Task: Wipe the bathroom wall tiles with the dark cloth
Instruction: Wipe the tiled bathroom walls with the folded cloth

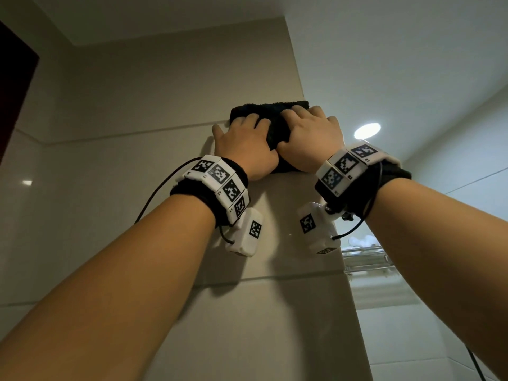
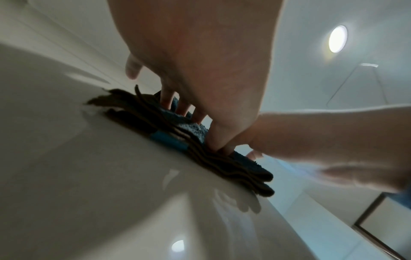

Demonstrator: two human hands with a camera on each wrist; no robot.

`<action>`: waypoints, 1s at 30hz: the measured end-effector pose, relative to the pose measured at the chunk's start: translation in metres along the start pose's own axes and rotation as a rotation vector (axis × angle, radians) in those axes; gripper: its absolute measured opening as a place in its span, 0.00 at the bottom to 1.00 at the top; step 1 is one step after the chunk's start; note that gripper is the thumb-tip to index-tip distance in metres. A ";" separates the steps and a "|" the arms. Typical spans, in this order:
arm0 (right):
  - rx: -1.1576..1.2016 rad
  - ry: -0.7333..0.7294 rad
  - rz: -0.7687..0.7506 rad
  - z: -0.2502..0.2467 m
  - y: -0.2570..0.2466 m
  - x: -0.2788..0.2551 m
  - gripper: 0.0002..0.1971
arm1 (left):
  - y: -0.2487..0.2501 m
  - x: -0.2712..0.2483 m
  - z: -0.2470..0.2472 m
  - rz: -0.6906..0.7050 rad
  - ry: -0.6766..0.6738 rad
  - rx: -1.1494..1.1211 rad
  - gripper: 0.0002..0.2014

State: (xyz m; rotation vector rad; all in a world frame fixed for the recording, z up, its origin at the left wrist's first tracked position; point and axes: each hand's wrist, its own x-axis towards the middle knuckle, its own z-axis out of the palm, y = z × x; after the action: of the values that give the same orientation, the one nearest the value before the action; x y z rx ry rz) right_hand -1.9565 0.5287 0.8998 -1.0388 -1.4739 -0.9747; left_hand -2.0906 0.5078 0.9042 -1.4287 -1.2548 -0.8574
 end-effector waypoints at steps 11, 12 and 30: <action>0.064 -0.002 -0.010 -0.002 -0.007 0.003 0.28 | -0.004 -0.003 0.004 -0.007 0.052 0.001 0.31; 0.067 0.003 -0.009 -0.001 -0.009 0.002 0.28 | -0.005 -0.003 0.004 -0.008 0.053 0.000 0.31; 0.125 -0.028 -0.134 0.022 -0.148 0.020 0.27 | -0.142 -0.040 -0.007 -0.125 0.019 0.008 0.28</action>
State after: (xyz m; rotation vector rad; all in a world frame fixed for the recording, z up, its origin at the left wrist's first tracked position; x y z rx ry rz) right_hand -2.1056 0.5084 0.9090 -0.8761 -1.6233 -0.9520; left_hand -2.2361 0.4844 0.9001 -1.3442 -1.3429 -0.9464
